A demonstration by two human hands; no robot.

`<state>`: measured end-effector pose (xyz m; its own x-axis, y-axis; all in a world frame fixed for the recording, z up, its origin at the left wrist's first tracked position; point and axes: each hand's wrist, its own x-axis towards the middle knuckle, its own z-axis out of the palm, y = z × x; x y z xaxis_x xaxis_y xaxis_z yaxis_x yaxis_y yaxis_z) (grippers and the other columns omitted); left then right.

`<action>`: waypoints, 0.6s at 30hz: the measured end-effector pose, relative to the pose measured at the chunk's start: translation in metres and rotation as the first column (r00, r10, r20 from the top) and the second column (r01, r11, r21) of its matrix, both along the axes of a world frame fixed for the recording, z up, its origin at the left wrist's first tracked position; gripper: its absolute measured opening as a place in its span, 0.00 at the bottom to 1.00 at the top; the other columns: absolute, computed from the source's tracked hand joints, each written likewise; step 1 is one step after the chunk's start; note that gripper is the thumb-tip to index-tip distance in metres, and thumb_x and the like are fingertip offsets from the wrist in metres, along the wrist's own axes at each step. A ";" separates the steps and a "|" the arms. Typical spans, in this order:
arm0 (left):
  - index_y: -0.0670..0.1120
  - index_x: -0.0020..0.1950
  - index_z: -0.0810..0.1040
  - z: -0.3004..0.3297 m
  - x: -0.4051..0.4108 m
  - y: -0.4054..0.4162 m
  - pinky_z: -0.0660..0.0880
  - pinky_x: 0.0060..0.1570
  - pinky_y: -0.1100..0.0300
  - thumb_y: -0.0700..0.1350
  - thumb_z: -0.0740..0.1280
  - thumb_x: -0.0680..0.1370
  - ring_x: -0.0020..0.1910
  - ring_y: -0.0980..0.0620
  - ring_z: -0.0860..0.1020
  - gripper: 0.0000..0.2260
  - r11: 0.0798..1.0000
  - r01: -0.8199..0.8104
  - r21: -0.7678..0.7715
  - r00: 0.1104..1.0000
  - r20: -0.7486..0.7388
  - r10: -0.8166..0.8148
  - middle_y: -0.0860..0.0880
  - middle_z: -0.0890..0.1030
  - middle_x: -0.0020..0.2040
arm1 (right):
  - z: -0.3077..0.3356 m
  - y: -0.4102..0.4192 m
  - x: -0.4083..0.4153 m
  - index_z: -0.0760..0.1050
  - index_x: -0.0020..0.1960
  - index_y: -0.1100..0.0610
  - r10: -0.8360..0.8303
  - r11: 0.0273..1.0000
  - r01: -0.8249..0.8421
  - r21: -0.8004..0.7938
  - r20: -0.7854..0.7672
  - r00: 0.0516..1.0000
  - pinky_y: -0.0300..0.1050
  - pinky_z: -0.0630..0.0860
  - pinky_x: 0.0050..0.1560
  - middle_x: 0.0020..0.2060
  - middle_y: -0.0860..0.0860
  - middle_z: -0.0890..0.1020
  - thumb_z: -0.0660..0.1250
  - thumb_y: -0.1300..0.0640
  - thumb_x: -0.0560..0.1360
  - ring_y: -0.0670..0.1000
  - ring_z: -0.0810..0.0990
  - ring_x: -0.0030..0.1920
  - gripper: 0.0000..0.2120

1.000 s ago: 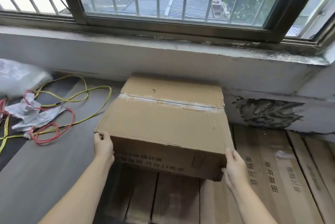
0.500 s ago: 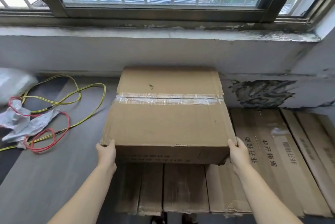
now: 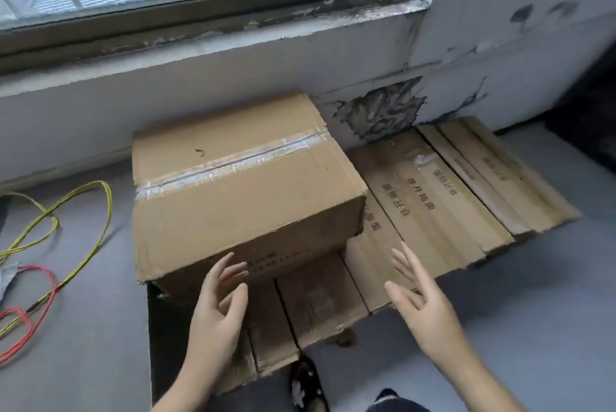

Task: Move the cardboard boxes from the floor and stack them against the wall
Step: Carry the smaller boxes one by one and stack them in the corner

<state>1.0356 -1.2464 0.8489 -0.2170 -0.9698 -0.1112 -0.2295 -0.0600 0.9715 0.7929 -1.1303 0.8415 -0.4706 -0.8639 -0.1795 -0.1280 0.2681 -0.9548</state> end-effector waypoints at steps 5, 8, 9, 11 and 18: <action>0.71 0.58 0.72 0.007 -0.026 0.055 0.74 0.58 0.63 0.45 0.65 0.76 0.57 0.58 0.78 0.20 0.931 0.358 -0.062 0.934 0.033 -0.357 0.58 0.80 0.55 | -0.004 0.100 0.021 0.64 0.65 0.27 -0.188 0.980 0.190 -0.054 0.036 0.982 0.31 0.70 0.61 0.63 0.31 0.73 0.68 0.55 0.75 0.35 0.70 0.65 0.29; 0.72 0.57 0.73 0.009 -0.039 0.089 0.75 0.55 0.67 0.43 0.64 0.71 0.56 0.57 0.79 0.24 0.852 0.516 -0.089 0.856 0.046 -0.514 0.59 0.80 0.54 | -0.003 0.166 0.036 0.64 0.63 0.25 -0.378 0.922 0.378 -0.084 0.006 0.926 0.30 0.72 0.56 0.61 0.33 0.75 0.70 0.34 0.65 0.38 0.74 0.63 0.29; 0.72 0.56 0.73 0.010 -0.045 0.101 0.75 0.54 0.68 0.43 0.64 0.70 0.55 0.57 0.79 0.25 0.822 0.562 -0.091 0.827 0.042 -0.560 0.58 0.81 0.54 | -0.005 0.189 0.041 0.64 0.63 0.26 -0.446 0.891 0.445 -0.091 0.011 0.895 0.30 0.73 0.56 0.60 0.34 0.76 0.69 0.32 0.63 0.39 0.75 0.62 0.30; 0.73 0.56 0.73 0.007 -0.059 0.127 0.75 0.52 0.69 0.41 0.63 0.69 0.53 0.57 0.80 0.27 0.762 0.639 -0.102 0.768 0.027 -0.640 0.58 0.81 0.53 | -0.007 0.236 0.052 0.66 0.62 0.26 -0.564 0.819 0.565 -0.105 0.036 0.825 0.32 0.74 0.55 0.58 0.35 0.78 0.70 0.35 0.63 0.40 0.77 0.60 0.29; 0.74 0.56 0.72 -0.012 -0.125 0.255 0.75 0.49 0.71 0.40 0.62 0.68 0.49 0.59 0.81 0.29 0.572 0.815 -0.092 0.568 -0.069 -0.820 0.58 0.81 0.53 | -0.004 0.406 0.092 0.68 0.64 0.33 -0.853 0.516 0.852 -0.089 0.041 0.521 0.34 0.75 0.57 0.59 0.37 0.79 0.67 0.29 0.63 0.42 0.77 0.61 0.30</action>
